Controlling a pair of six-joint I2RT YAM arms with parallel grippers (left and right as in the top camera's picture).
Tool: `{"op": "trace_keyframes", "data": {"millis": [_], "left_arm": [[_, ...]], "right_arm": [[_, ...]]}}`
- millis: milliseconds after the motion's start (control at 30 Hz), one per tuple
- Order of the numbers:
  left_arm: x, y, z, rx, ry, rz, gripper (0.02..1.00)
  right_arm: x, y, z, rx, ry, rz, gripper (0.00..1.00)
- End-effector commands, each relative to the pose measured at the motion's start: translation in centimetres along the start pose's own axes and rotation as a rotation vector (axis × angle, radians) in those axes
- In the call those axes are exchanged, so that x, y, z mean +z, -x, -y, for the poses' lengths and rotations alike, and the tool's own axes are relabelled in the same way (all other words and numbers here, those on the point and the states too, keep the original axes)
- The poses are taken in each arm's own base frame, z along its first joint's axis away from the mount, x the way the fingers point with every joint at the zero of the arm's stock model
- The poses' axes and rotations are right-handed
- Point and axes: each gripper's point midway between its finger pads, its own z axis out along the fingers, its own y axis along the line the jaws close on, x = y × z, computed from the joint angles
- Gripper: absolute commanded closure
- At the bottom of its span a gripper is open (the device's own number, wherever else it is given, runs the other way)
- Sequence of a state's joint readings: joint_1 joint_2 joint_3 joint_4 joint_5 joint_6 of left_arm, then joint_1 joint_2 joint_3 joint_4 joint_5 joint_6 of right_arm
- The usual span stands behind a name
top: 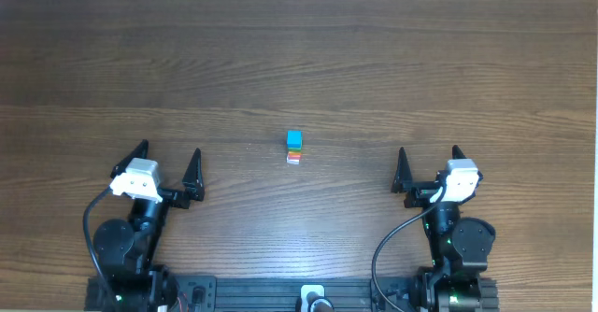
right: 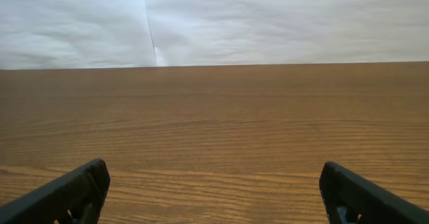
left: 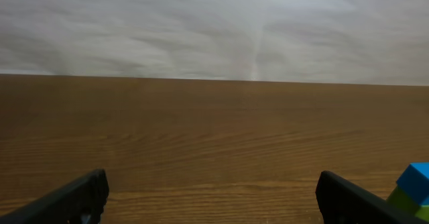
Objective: Stack Cubes
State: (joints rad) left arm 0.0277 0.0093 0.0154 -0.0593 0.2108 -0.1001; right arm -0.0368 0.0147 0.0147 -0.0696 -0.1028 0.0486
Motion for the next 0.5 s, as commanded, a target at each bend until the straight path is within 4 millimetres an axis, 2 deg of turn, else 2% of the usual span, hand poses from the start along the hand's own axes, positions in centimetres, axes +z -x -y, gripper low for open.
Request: {"op": "trace_keyframes", "data": {"millis": [33,500], "left_arm": [[0.02,-0.23,0.09,0.015,-0.008,0.000,0.018],[0.02,-0.23,0.09,0.015,-0.008,0.000,0.018]], "right_arm": [[0.01,-0.17,0.13,-0.006,-0.007,0.003,0.007],[0.01,-0.17,0.13,-0.006,-0.007,0.003,0.007]]}}
